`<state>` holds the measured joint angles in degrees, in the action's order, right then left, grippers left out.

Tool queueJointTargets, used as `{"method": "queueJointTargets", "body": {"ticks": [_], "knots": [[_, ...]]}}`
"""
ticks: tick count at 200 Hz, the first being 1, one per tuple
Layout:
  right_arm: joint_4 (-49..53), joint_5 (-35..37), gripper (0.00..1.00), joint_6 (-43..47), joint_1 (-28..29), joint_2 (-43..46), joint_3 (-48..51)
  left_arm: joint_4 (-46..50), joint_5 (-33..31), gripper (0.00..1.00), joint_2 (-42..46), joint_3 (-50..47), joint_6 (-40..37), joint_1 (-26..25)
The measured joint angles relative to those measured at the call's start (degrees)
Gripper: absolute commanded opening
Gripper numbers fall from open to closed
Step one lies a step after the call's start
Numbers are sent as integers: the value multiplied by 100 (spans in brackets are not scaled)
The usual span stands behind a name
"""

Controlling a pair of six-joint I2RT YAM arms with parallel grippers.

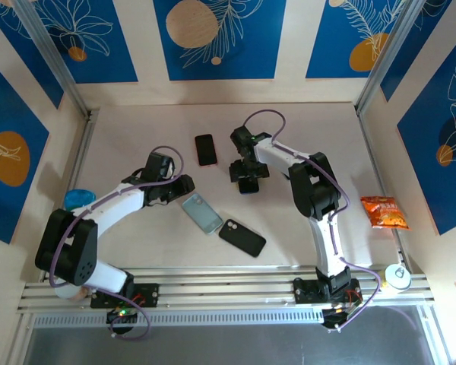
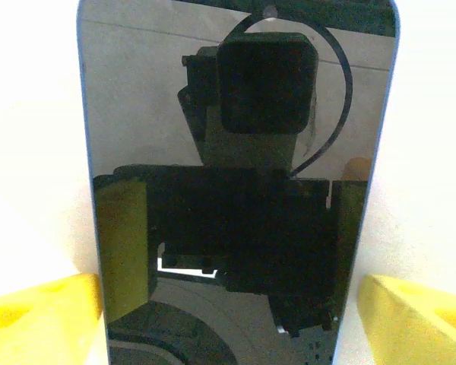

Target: Put the phone into the phone case

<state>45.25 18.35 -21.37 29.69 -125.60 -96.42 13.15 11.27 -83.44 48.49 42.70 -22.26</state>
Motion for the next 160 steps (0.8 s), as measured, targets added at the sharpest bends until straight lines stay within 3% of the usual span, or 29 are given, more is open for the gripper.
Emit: {"method": "queueJointTargets", "body": {"ticks": [25,48,74,160], "knots": [[66,52,77,13,33,-42,-61,2,-2,51,-4,13,-46,0],[63,114,62,9,68,-48,-66,24,-24,51,-7,22,-90,0],[17,232,55,28,111,7,-11,103,-50,52,-4,66,-127,0],[-186,-68,53,332,275,907,914,-114,278,58,-323,350,-90,-39]]}}
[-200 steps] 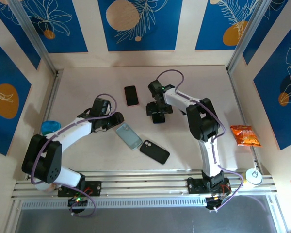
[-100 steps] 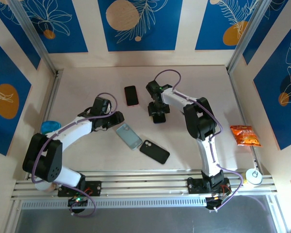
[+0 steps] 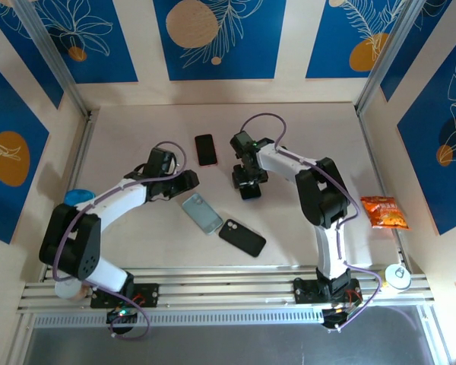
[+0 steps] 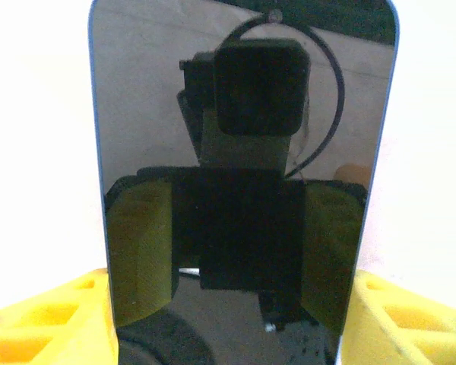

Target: Put the phone into the phone case

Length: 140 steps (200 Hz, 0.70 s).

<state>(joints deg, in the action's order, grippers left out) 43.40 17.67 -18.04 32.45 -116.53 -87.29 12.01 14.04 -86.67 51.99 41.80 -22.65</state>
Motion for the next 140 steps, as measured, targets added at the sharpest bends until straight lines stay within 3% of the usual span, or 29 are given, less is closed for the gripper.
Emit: {"method": "queueJointTargets", "body": {"ticks": [50,140], "knots": [[4,-361,52,63,254,719,291,-564,514,58,-780,487,280,-151],[59,-721,51,42,557,763,358,-1530,1113,54,-1757,1021,833,-413]]}}
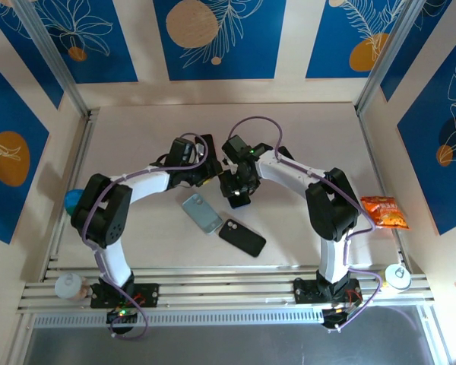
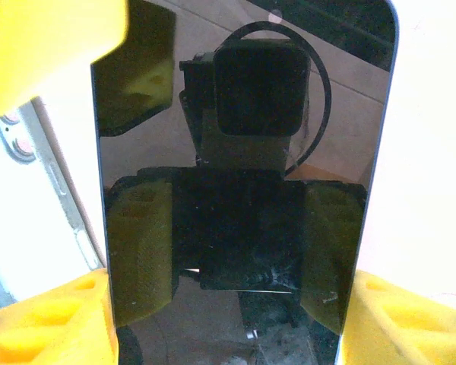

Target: Put the phone into the phone case

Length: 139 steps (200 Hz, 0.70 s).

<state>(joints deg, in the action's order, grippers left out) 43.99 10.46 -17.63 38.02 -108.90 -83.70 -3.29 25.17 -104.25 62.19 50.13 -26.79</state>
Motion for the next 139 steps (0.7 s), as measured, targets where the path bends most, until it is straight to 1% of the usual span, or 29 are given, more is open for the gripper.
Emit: {"method": "queueJointTargets", "body": {"ticks": [63,110,139], "knots": [[9,-238,51,-76,0,0,-31,-339,186,47,-109,35,166,-50],[15,-348,51,-136,-15,0,-151,-433,247,45,-127,33,212,-63],[20,-365,50,-160,-26,0,-175,-492,280,39,-131,7,216,-68]]}}
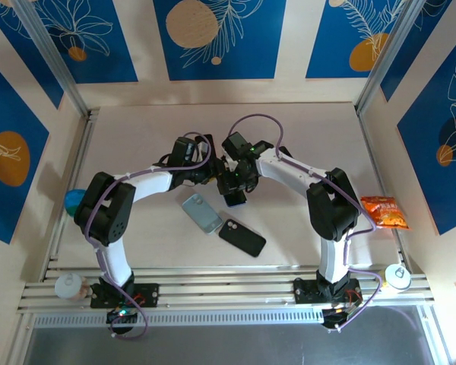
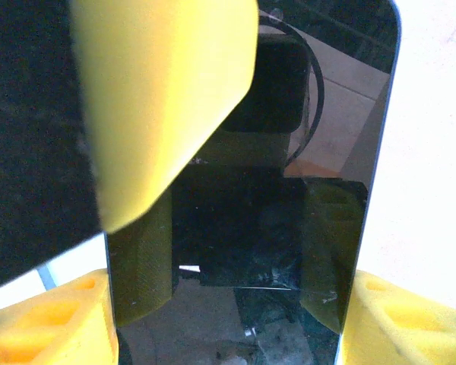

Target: Put the phone into the phone case

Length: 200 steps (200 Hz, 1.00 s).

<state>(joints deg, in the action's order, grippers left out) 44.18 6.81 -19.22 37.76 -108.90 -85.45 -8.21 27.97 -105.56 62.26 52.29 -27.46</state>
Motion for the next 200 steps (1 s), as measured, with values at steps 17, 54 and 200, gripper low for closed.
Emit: {"method": "queueJointTargets", "body": {"ticks": [17,54,200], "knots": [[7,-22,50,-17,-7,0,0,-42,11,35,-7,-42,42,0],[4,-111,50,-85,-66,4,-4,-146,17,33,-17,-74,98,0],[42,-474,58,-192,-256,39,-92,-557,247,0,-39,-94,232,-4]]}}
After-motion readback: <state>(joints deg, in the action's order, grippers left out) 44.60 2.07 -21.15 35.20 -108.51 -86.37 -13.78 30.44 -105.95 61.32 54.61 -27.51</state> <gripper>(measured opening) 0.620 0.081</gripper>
